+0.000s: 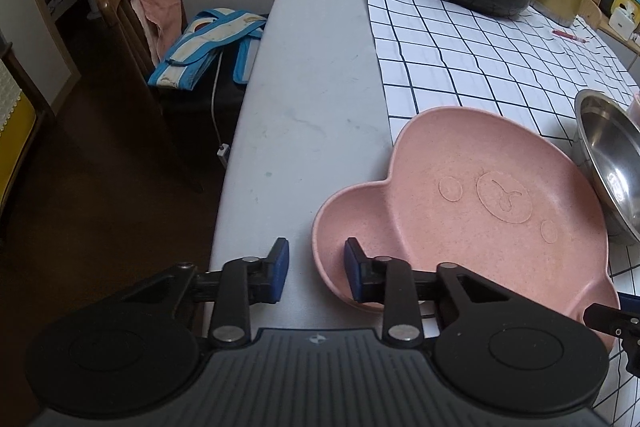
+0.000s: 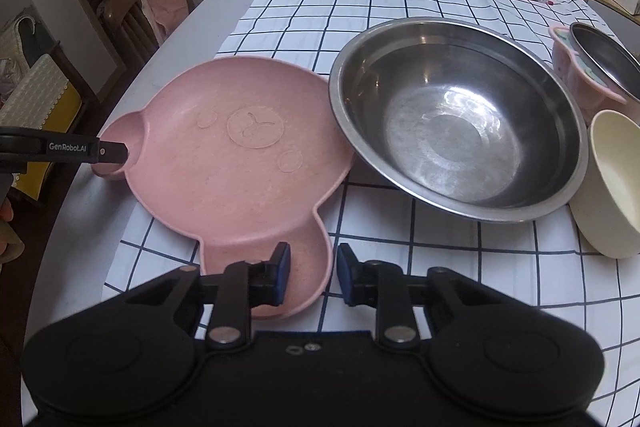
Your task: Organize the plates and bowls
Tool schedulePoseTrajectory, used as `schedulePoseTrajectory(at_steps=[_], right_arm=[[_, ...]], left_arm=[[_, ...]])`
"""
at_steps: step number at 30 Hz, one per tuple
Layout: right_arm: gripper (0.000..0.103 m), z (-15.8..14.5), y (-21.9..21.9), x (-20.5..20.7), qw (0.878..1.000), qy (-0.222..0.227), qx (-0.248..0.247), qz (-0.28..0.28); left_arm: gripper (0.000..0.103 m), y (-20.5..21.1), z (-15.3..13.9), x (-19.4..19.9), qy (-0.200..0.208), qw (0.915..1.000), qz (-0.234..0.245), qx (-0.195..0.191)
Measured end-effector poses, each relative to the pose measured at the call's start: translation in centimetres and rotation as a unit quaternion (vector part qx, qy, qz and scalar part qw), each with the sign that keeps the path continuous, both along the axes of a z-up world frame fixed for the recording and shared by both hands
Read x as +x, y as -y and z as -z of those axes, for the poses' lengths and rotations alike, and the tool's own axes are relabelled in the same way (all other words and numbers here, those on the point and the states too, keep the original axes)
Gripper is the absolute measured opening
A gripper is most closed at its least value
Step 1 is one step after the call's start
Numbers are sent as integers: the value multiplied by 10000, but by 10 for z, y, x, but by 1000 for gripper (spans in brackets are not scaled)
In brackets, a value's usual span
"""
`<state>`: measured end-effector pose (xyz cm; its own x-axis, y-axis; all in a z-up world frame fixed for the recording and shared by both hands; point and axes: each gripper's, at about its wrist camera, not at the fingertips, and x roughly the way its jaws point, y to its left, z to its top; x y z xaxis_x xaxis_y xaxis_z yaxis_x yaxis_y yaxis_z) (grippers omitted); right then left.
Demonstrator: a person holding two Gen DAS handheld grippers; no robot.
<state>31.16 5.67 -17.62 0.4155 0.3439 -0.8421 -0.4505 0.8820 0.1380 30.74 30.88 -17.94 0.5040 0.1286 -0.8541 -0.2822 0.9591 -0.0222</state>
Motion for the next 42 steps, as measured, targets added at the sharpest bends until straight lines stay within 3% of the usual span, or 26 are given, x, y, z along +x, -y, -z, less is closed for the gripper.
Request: schedulePoseTrajectory(at_steps=[3, 6, 19, 22, 26, 35, 42], right_arm=[[19, 0, -2, -1, 10000, 38, -65, -37], [9, 0, -1, -2, 9999, 23, -100, -36], [9, -18, -1, -30, 9987, 210, -126, -445], [9, -24, 2, -38, 9982, 221, -148, -544], [9, -37, 14, -51, 9976, 243, -129, -638], [9, -79, 70, -85, 9971, 423, -40, -638], [9, -106, 143, -106, 9965, 581, 67, -594]], left_arm=[[14, 3, -1, 0, -4, 10000, 42, 30], [13, 6, -3, -3, -27, 9999, 41, 120], [13, 2, -20, -36, -110, 9998, -165, -51], [13, 10, -30, -50, -22, 9999, -98, 72], [13, 21, -47, -68, 82, 9999, -116, -51], [13, 82, -97, -105, 423, 9991, -20, -89], [13, 154, -126, -125, 669, 9976, 164, -123]])
